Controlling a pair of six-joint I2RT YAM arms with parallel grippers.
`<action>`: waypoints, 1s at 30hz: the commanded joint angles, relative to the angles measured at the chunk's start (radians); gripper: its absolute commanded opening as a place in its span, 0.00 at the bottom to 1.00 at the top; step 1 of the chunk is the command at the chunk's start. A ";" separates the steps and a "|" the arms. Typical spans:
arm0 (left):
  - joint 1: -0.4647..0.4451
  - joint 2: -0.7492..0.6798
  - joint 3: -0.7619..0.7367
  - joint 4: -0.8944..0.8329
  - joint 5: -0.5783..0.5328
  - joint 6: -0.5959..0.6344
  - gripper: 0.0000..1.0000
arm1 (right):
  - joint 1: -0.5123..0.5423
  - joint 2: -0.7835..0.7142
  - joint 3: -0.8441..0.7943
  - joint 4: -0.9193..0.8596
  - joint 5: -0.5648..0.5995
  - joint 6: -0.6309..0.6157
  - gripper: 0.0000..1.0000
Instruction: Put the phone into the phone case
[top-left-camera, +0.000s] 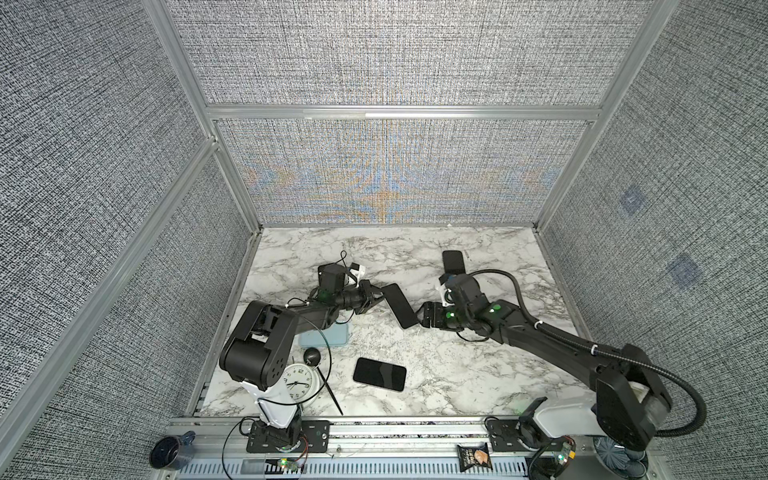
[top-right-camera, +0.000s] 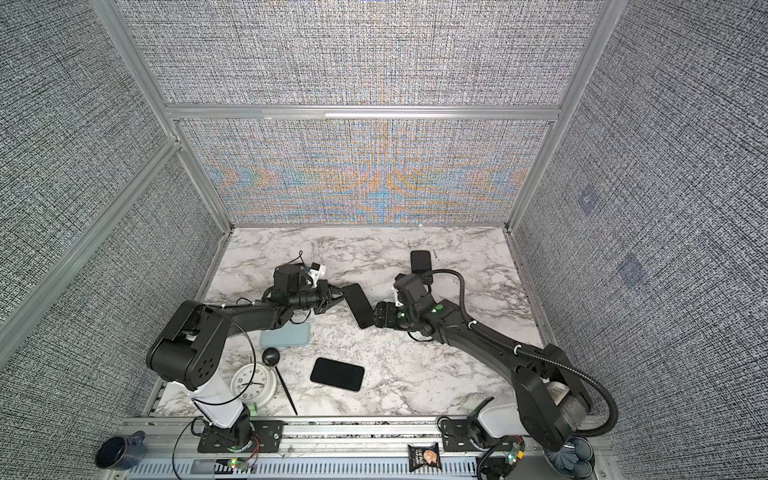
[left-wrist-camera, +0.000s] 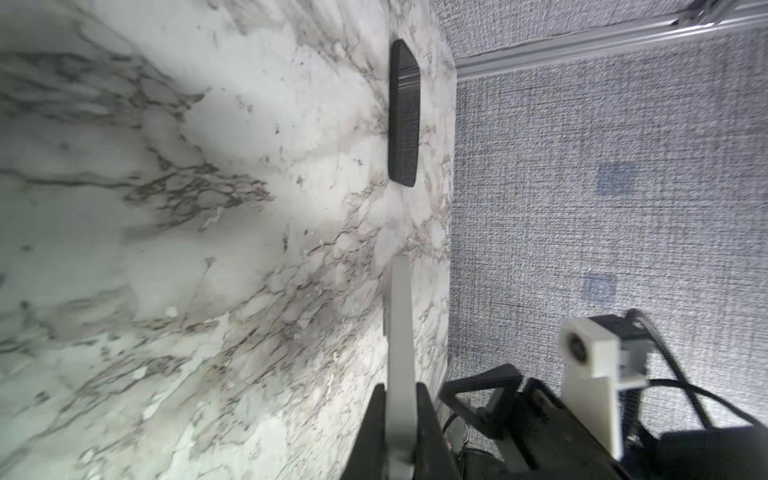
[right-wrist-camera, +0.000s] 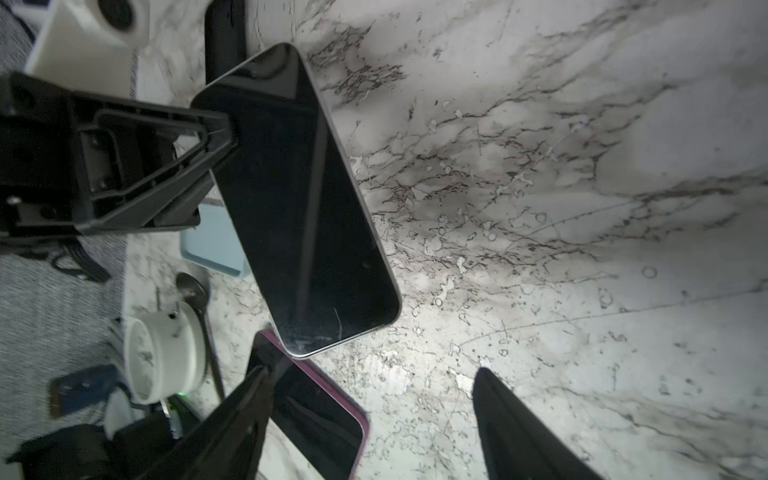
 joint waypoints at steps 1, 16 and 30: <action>-0.001 -0.006 0.008 0.188 -0.013 -0.142 0.00 | -0.037 -0.031 -0.058 0.215 -0.144 0.184 0.78; -0.023 0.018 -0.018 0.410 -0.098 -0.323 0.00 | -0.133 -0.004 -0.248 0.802 -0.275 0.518 0.78; -0.038 0.083 -0.039 0.632 -0.110 -0.422 0.00 | -0.149 0.114 -0.252 1.013 -0.272 0.598 0.54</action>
